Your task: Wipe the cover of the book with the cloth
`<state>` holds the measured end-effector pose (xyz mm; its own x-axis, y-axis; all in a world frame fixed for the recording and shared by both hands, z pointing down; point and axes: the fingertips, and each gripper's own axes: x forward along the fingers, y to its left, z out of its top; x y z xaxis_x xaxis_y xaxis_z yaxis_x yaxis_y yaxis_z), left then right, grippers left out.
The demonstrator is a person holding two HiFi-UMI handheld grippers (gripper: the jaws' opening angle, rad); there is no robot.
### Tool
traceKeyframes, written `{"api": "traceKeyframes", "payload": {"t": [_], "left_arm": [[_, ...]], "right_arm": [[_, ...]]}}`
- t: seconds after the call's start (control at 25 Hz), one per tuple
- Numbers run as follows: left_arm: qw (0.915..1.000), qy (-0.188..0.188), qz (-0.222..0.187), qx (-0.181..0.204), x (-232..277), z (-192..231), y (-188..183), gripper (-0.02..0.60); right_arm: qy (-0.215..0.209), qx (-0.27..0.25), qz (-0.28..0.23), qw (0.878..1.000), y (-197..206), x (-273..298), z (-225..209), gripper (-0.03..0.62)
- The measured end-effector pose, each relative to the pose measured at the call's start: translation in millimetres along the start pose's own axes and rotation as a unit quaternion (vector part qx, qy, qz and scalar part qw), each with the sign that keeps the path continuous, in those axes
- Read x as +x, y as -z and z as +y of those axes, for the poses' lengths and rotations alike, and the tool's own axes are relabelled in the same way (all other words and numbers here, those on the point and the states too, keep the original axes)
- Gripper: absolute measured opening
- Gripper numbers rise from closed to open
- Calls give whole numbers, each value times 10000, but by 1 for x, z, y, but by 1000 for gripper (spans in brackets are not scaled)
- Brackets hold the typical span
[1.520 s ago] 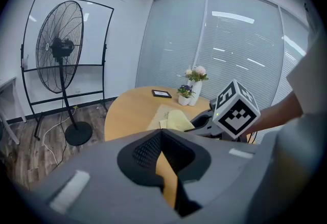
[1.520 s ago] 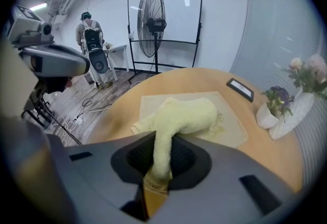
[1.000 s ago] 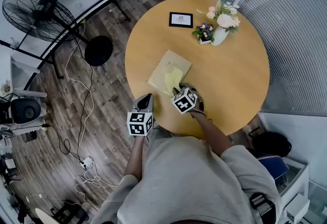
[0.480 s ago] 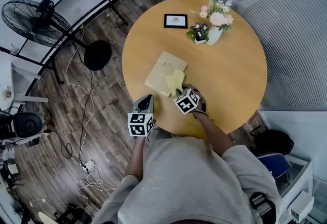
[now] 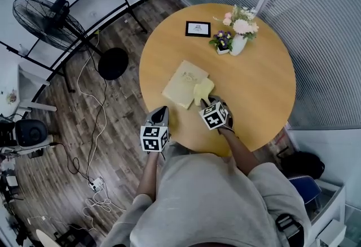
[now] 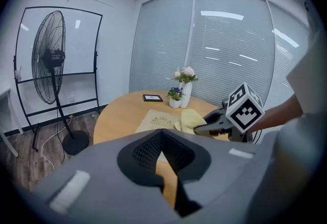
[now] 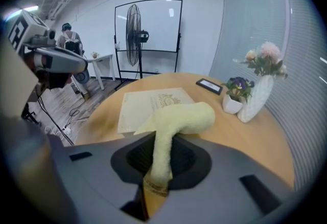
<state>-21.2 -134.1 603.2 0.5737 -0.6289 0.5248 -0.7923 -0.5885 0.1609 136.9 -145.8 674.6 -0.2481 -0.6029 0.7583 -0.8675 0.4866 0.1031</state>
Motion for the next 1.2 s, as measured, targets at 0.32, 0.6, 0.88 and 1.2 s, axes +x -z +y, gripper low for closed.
{"api": "traceKeyframes", "payload": {"t": [0.32, 0.6, 0.88, 1.2], "left_arm": [[9997, -198, -120, 22, -16, -3, -2, 11], [9985, -453, -303, -39, -29, 4, -8, 11], [9971, -596, -464, -50, -44, 22, -22, 11], [9948, -730, -715, -61, -69, 53, -39, 11]], "right_arm": [[-50, -61, -736, 9973, -26, -36, 1, 63], [-76, -102, -1494, 9887, -62, -65, 4, 63], [-44, -25, -1916, 9815, -95, -87, 9, 63], [-37, -74, -2268, 9739, -132, -103, 34, 63]]}}
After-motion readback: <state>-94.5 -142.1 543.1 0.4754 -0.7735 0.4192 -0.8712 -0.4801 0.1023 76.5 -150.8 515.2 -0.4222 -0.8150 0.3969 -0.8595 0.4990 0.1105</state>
